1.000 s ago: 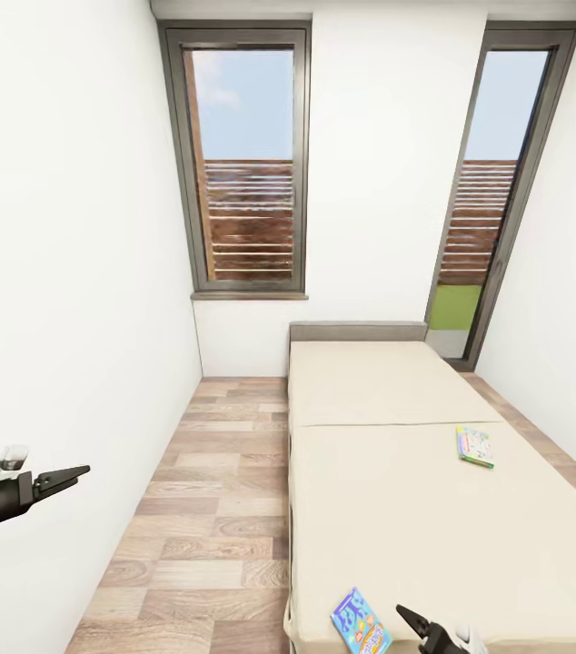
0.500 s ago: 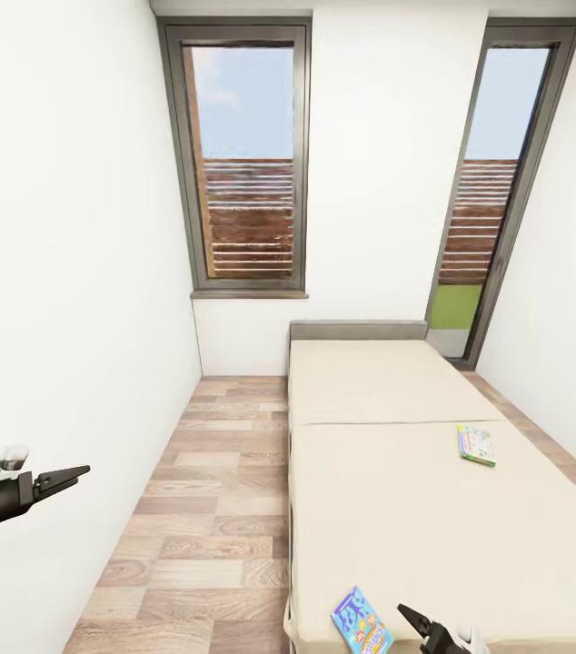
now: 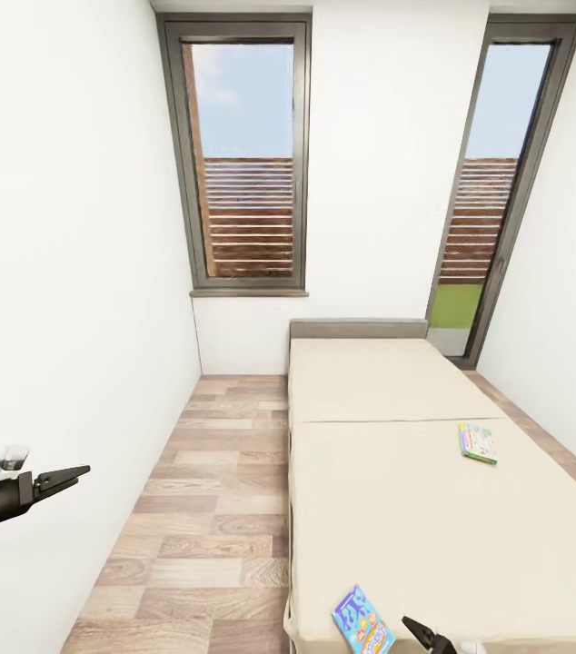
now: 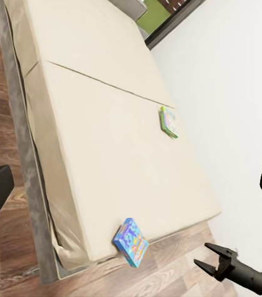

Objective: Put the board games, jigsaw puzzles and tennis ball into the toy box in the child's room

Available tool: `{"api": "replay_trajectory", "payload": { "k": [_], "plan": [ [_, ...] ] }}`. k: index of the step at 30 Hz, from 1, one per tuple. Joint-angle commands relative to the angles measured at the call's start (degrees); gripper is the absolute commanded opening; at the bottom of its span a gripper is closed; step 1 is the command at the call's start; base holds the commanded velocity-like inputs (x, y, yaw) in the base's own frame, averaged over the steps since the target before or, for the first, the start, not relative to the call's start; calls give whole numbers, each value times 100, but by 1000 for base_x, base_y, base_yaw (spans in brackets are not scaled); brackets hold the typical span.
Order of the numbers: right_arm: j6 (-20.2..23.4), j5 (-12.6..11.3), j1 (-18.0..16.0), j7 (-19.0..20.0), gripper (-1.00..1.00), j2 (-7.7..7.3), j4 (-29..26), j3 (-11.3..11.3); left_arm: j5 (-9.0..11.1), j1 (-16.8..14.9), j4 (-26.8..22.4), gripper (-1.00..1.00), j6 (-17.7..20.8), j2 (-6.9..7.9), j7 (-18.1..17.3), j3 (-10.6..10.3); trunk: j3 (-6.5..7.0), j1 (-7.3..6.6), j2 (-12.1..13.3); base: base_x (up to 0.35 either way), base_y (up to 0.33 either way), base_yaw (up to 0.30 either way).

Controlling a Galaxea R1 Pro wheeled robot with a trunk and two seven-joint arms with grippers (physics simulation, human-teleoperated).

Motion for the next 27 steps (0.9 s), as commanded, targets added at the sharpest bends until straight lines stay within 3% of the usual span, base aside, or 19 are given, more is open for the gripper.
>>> {"api": "replay_trajectory", "payload": {
  "k": [1,14,27],
  "plan": [
    [66,-39,-22,-20,100,-3,34,-41,-60,-7,-4,100,59,-3,-52,10,-26,23,-48,0,0,0],
    [752,-710,-128,-149,100,-20,154,-223,-60,-7,-4,100,59,-5,-52,10,-260,309,-569,0,0,0],
    [666,-813,-132,-342,100,-25,158,-251,-60,-7,-4,100,59,0,-52,10,-493,594,-1091,0,0,0]
  ]
}}
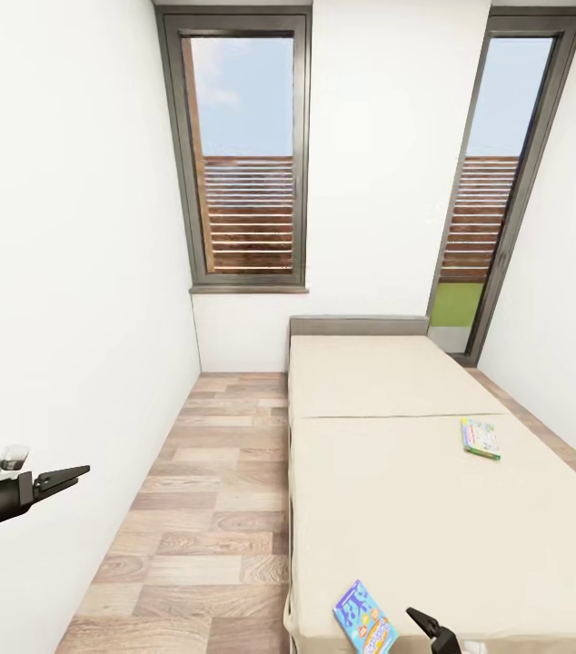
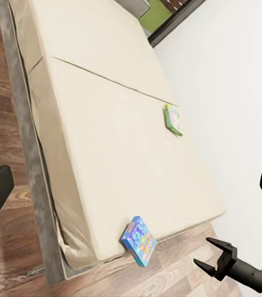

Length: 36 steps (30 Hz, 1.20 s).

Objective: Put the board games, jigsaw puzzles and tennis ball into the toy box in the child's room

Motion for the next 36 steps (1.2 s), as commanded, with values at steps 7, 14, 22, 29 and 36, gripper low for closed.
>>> {"api": "replay_trajectory", "payload": {
  "k": [7,14,22,29,36],
  "plan": [
    [-268,-25,-5,-41,100,-17,2,-29,-60,-7,-5,100,59,-9,-52,10,-133,155,-287,0,0,0],
    [-356,-46,-6,-55,100,-27,2,-36,-60,-7,-5,100,59,-10,-52,10,-259,309,-568,0,0,0],
    [-374,-57,-6,-59,100,-33,-4,-44,-60,-7,-5,100,59,-11,-52,10,-403,484,-889,0,0,0],
    [-411,-60,-6,-96,100,-60,-7,-60,-60,-7,-5,100,59,-11,-52,10,-528,638,-1169,0,0,0],
    [-466,-56,-6,-231,100,-102,0,-139,-60,-7,-5,100,59,-24,-52,7,-654,792,-1450,0,0,0]
  ]
}}
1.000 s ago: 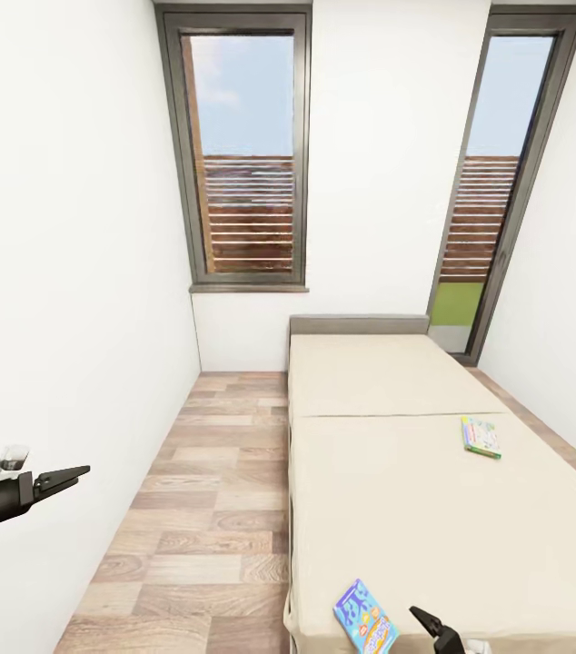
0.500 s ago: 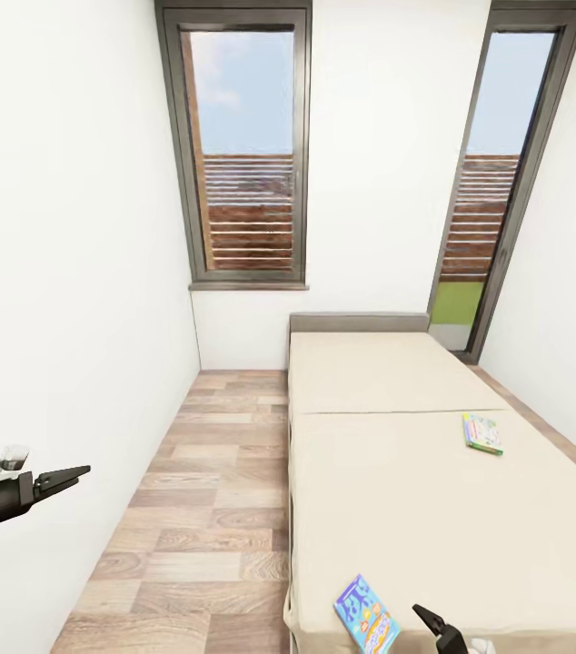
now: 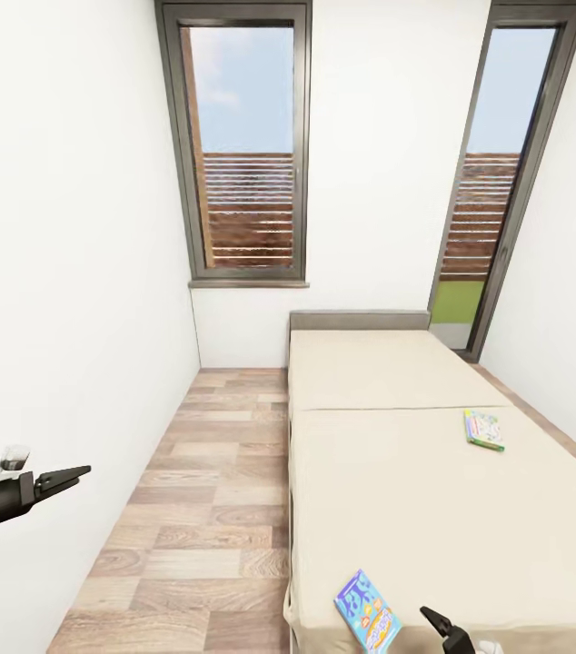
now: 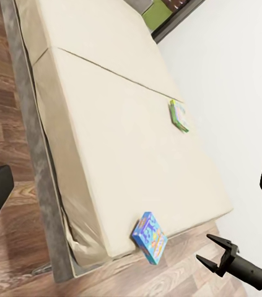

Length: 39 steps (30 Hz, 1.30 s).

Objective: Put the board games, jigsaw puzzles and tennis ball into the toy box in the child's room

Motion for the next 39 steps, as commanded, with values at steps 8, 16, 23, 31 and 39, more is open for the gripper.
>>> {"api": "replay_trajectory", "payload": {
  "k": [8,16,23,31,39],
  "plan": [
    [-208,0,-5,-89,100,24,2,-40,-60,-7,-4,100,59,-13,-52,3,-150,176,-326,0,0,0],
    [-422,37,-5,-57,100,-21,4,-27,-60,-45,-4,100,179,-12,-52,-45,-294,352,-647,0,0,0],
    [-454,61,-5,-30,100,-12,3,14,-57,-77,-4,100,419,0,-52,-55,-420,506,-928,0,0,0],
    [-462,75,-5,-17,100,30,3,34,-59,-84,5,100,488,-20,-52,-68,-563,682,-1249,0,0,0],
    [-443,58,-5,-11,100,0,1,28,-55,-90,4,100,503,-9,-52,-108,-707,857,-1569,0,0,0]
  ]
}}
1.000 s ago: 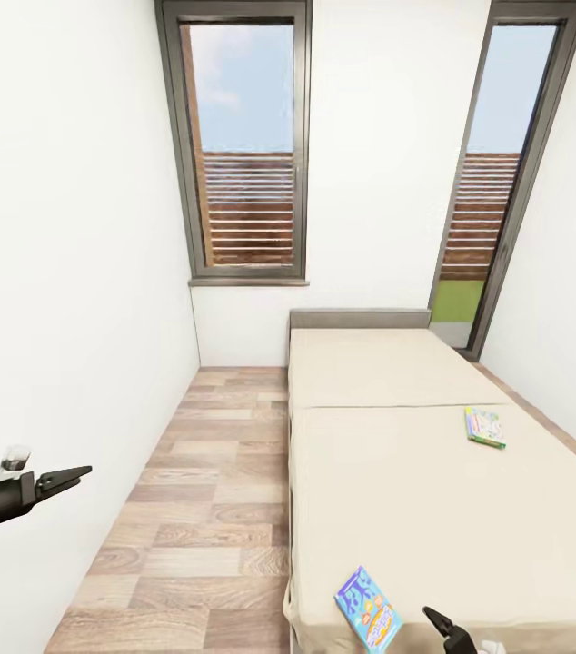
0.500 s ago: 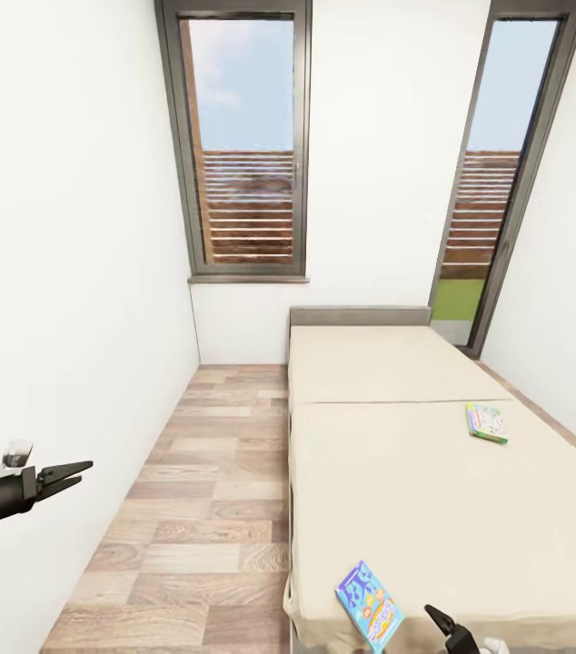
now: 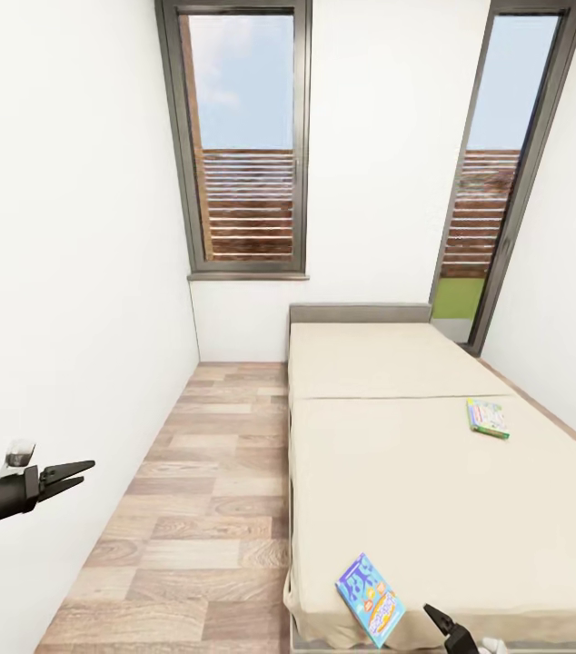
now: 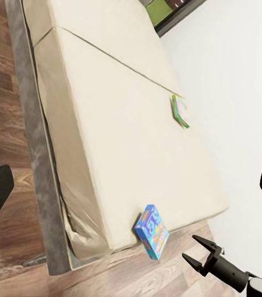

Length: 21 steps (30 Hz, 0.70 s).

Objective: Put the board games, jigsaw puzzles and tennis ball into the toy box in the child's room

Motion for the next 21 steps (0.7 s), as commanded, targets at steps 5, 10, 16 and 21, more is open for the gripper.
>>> {"api": "replay_trajectory", "payload": {
  "k": [5,10,16,21],
  "plan": [
    [95,-83,-12,15,100,-26,-29,-39,-57,-10,-4,100,66,-15,-52,-1,-96,110,-205,0,0,0],
    [221,-127,-20,66,100,-54,-30,-70,-56,-11,-3,100,68,-23,-52,-8,-186,220,-406,0,0,0],
    [267,-142,-22,62,100,-24,-12,-84,-56,-11,-3,100,66,-25,-52,-10,-294,352,-646,0,0,0],
    [286,-145,-22,57,100,-14,-6,-87,-56,-11,-3,100,66,-33,-52,-17,-383,462,-847,0,0,0]
  ]
}}
